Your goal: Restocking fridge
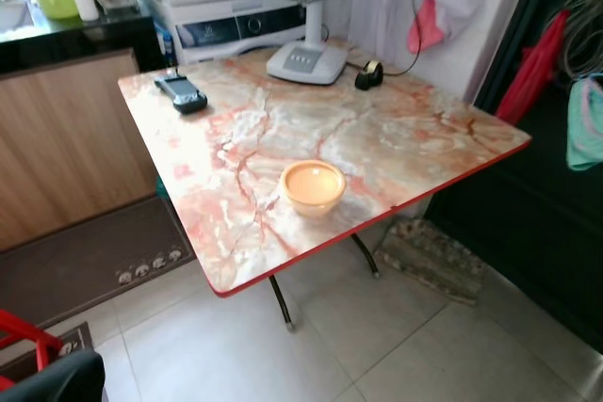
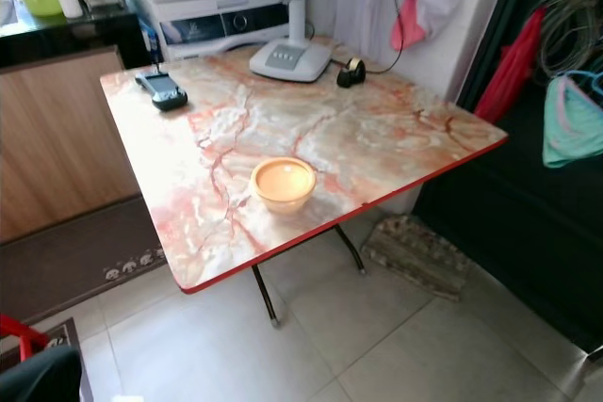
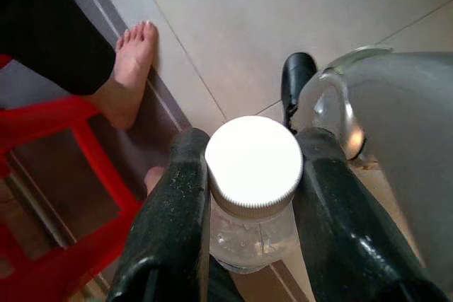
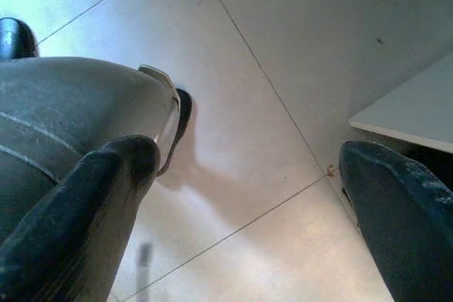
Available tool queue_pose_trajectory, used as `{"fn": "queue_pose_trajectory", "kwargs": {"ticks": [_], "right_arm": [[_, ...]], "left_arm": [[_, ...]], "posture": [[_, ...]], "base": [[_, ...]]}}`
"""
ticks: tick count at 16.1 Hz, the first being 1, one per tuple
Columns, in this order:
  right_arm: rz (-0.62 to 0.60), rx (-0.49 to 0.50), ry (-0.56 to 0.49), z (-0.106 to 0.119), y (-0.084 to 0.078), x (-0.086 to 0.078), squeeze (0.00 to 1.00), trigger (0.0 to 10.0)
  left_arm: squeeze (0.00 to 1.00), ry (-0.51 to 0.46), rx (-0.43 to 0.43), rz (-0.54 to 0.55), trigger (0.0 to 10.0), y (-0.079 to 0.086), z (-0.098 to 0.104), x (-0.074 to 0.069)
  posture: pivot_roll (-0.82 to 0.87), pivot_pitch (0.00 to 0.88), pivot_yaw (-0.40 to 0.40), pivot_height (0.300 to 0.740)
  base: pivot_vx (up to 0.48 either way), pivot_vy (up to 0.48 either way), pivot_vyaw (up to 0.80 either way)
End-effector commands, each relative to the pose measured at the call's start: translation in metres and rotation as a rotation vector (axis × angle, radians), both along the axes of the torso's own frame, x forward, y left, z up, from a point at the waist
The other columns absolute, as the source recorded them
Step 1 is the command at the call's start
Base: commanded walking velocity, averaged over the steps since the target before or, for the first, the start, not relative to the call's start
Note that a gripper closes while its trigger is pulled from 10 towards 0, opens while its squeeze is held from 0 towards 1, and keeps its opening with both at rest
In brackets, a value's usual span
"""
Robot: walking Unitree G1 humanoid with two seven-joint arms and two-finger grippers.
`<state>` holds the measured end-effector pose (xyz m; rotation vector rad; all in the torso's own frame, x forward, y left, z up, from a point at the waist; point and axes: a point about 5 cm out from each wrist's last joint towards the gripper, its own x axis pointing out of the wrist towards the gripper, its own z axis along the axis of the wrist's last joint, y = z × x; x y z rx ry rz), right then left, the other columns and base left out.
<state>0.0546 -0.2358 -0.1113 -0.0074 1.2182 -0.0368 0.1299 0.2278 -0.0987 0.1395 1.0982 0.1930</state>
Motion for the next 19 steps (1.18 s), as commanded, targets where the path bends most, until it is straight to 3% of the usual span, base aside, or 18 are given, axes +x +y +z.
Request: {"fn": "queue_pose_trajectory", "kwargs": {"ticks": [1,3,11,12,15,19], "right_arm": [[-0.010,-0.001,0.000,0.000,-0.001,-0.001,0.00,10.0],[-0.002,-0.001,0.005,0.000,0.000,-0.001,0.00,10.0],[0.043,-0.007,0.028,-0.001,0.002,-0.004,0.00,10.0],[0.046,0.000,0.031,-0.002,0.004,-0.004,0.00,10.0],[0.044,0.008,0.031,-0.002,0.007,-0.005,0.00,10.0],[0.057,0.022,0.036,-0.004,0.013,-0.005,0.00,10.0]], "left_arm": [[0.00,0.012,0.010,-0.010,10.0,0.002,0.000,-0.001],[0.00,0.014,0.012,-0.009,10.0,0.004,0.000,-0.001],[0.00,0.042,0.050,-0.051,10.0,0.011,0.000,-0.006],[0.00,0.048,0.063,-0.093,10.0,0.012,0.001,-0.006],[0.00,0.049,0.058,-0.051,10.0,0.016,0.001,-0.008],[0.00,0.056,0.070,-0.072,10.0,0.020,0.002,-0.009]], "posture": [[0.11,0.000,-0.051,0.740],[0.12,0.000,-0.049,0.740],[0.12,0.000,-0.034,0.740],[0.12,0.000,-0.029,0.740],[0.13,0.000,-0.023,0.740],[0.13,0.000,-0.005,0.740]], "base": [[0.000,0.000,0.00],[0.000,0.000,0.00],[0.000,0.000,-0.80],[0.000,-0.480,-0.80],[0.000,-0.377,-0.80],[0.000,0.000,-0.80]]}}
